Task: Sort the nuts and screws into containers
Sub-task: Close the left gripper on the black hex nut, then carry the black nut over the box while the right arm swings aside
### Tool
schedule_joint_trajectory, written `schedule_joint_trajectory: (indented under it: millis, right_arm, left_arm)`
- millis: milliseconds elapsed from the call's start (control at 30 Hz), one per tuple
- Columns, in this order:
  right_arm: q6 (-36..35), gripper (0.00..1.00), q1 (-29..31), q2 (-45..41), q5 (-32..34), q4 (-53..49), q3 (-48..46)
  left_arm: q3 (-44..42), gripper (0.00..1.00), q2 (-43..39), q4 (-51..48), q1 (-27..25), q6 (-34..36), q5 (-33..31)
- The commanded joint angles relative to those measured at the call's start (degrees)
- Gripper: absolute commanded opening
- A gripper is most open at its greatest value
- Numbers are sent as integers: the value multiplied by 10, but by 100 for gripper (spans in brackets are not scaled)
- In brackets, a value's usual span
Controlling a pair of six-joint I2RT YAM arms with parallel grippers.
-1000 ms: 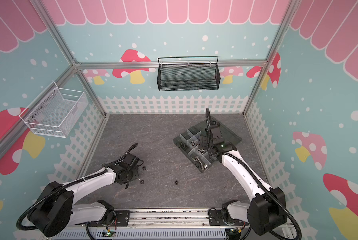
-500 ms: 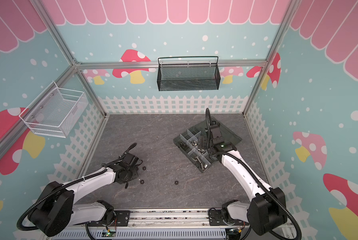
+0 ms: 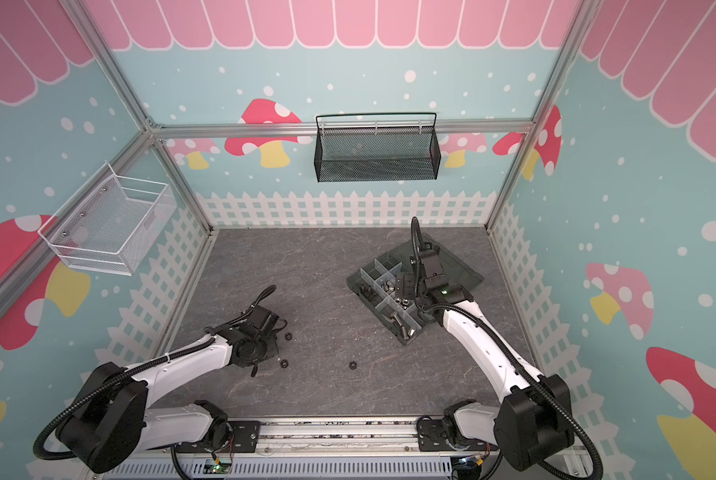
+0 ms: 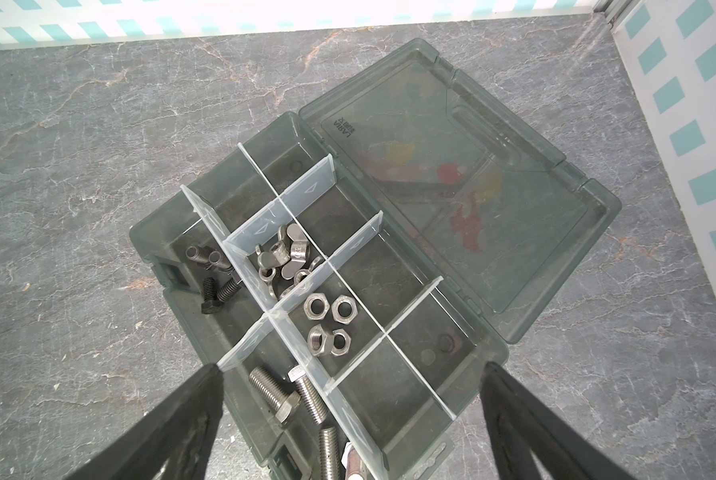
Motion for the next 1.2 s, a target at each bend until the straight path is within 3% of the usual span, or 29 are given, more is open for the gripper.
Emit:
schedule_joint_trajectory:
  millis: [0,200,400,733,1167]
  right_arm:
    - [17,97,-3,-9,6,0,-13]
    - [33,97,-3,-22,7,1,-17]
    - [57,97,-3,-117,65,0,-28]
    - [66,97,-3,-267,135,-11,-45]
    - [54,97,-3,-322,133,19,-61]
  left_arm:
    - [41,13,-17,1,-27,11,0]
    - [135,13,24,32,-94,52,-25]
    - [262,12,130,80,-152,103,-17]
    - [523,12,352,118,-232,178,66]
    - [774,12,559,79,-252,202,144]
